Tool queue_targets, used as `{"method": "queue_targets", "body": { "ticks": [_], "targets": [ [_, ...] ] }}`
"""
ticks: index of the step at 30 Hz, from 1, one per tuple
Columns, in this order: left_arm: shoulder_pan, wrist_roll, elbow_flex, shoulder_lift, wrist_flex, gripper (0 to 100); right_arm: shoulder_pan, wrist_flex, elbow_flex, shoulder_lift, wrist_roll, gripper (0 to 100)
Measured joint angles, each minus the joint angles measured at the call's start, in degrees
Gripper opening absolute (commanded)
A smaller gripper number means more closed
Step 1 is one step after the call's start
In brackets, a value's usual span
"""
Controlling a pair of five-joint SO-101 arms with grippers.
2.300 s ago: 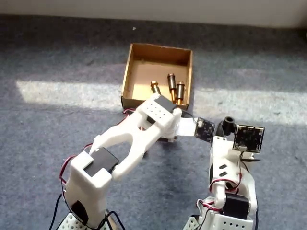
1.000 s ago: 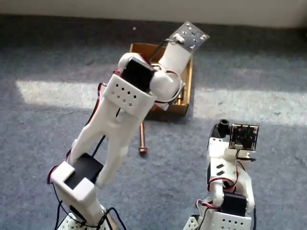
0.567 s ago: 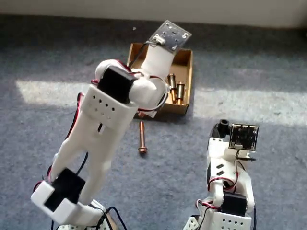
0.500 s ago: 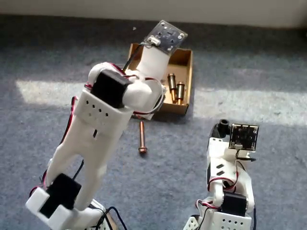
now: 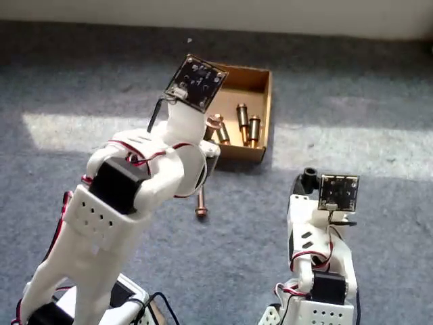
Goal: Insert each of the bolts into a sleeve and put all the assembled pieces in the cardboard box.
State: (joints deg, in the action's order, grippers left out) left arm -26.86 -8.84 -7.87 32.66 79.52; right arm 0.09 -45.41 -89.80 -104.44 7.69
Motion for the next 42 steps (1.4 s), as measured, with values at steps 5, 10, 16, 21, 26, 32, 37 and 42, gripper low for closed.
{"method": "queue_targets", "body": {
  "ticks": [5,10,16,21,26,32,37,42],
  "targets": [
    [0.00,-3.87,-10.81,9.05,-10.02,0,-3.60,0.00,0.00,0.00,0.00,0.5],
    [0.00,-8.79,-20.75,17.93,-20.57,0,-9.05,0.00,-1.05,0.00,0.00,0.6],
    [0.00,-11.69,-35.08,30.86,-35.16,0,-17.49,0.00,-2.90,0.00,0.00,0.6],
    [0.09,-13.63,-48.35,41.41,-46.95,0,-21.98,0.00,-2.90,0.00,0.00,0.6],
    [0.09,-13.71,-59.52,47.91,-57.76,0,-26.02,0.00,-2.90,0.00,0.00,0.6],
    [0.09,-13.71,-69.54,50.55,-67.34,0,-26.81,8.53,-5.89,0.00,0.00,0.6],
    [0.09,-13.71,-71.74,50.64,-70.42,0,-26.99,15.91,-5.89,0.00,0.00,0.6],
    [0.09,-13.98,-71.74,50.64,-70.68,0,-27.08,16.35,-5.89,0.00,0.00,0.6]
  ]
}}
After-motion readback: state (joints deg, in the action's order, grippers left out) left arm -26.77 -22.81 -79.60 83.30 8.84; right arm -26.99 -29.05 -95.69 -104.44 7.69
